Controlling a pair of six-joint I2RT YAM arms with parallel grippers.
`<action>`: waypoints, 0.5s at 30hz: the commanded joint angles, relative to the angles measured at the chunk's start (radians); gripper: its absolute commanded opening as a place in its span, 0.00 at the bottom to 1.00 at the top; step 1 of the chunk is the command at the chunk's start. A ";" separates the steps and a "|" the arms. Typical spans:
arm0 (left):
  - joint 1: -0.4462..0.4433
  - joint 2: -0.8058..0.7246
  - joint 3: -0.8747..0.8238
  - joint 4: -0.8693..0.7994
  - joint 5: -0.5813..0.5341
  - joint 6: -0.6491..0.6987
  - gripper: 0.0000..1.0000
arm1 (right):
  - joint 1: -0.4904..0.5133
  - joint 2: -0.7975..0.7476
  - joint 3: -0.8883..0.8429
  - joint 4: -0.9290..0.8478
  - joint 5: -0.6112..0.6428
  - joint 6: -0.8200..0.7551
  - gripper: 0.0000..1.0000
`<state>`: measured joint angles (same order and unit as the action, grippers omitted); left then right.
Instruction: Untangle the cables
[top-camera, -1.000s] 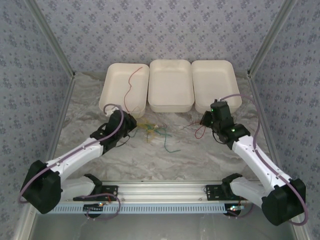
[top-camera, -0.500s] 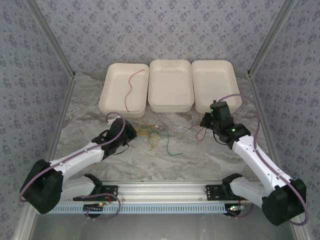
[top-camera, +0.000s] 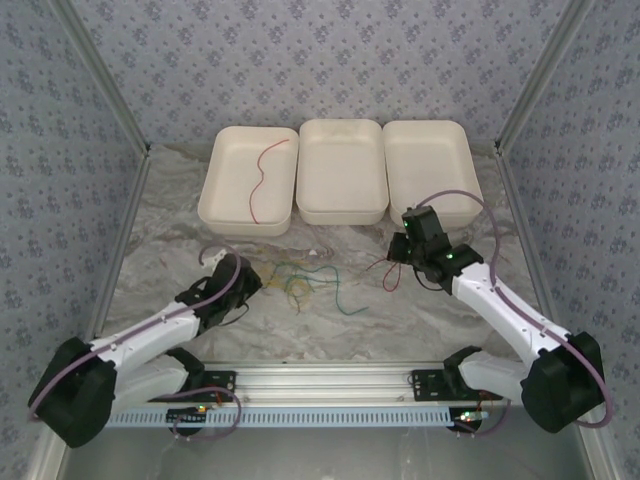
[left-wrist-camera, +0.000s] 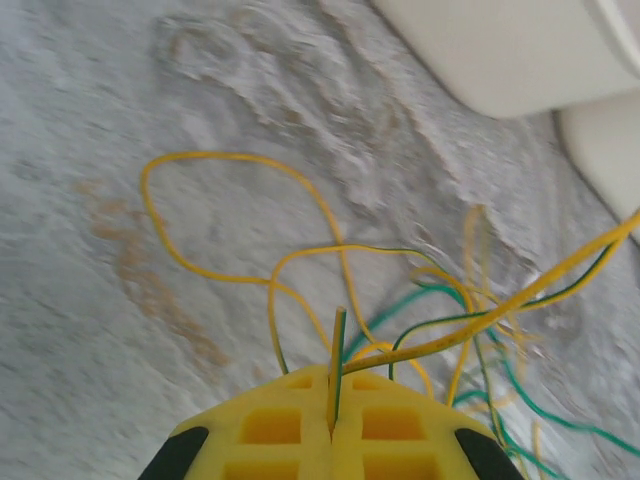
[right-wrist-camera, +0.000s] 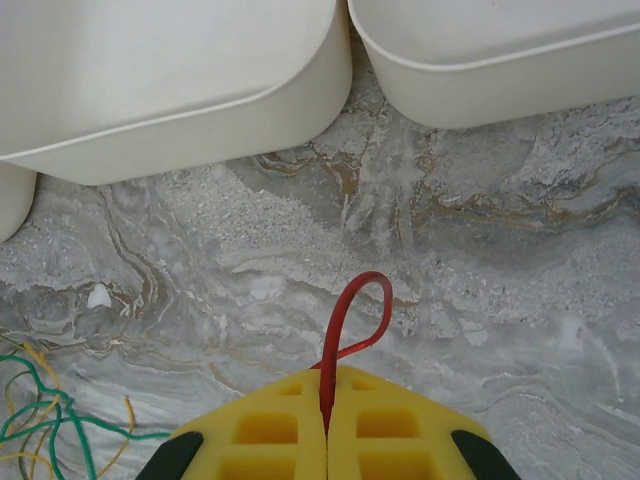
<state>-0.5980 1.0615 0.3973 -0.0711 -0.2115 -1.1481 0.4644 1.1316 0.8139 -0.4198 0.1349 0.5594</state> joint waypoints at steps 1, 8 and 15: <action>0.051 0.069 0.092 -0.045 0.041 0.047 0.00 | 0.004 0.011 -0.019 0.011 0.011 -0.021 0.00; 0.046 0.037 0.133 -0.127 0.026 0.030 0.48 | -0.004 0.075 -0.075 0.030 -0.021 -0.053 0.00; -0.013 -0.127 0.224 -0.288 0.017 0.077 0.62 | -0.070 0.108 -0.109 0.037 -0.054 -0.063 0.13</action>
<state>-0.5995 0.9604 0.5488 -0.2729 -0.2089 -1.1011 0.4221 1.2274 0.7090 -0.3859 0.0994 0.5213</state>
